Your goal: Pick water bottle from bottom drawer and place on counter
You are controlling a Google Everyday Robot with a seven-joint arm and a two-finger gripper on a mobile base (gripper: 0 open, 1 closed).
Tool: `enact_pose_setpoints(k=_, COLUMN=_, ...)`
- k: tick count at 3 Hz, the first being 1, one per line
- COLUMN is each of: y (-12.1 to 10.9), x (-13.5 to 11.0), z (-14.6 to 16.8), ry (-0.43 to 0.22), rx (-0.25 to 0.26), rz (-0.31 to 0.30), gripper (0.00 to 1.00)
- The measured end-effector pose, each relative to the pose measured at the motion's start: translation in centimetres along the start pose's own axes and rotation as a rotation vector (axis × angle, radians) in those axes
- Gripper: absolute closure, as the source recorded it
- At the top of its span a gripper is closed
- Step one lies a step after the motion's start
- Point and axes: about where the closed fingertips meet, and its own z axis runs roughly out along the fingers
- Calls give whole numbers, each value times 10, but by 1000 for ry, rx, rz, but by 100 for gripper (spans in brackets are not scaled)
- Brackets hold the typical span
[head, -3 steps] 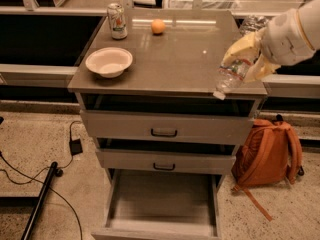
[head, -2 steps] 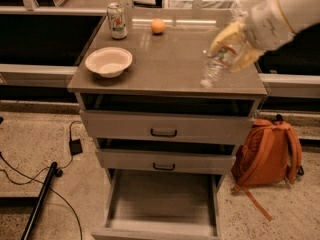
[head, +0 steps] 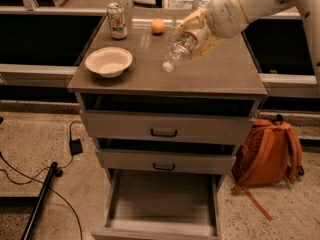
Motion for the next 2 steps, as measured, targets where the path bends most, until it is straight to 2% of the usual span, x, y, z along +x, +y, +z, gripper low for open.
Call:
enact_pose_setpoints(k=1, y=21, x=25, z=32, ry=14, rx=37, rz=128, gripper=100)
enact_pose_setpoints(k=2, y=43, x=43, z=45, ry=21, rx=45, rz=224, gripper=100)
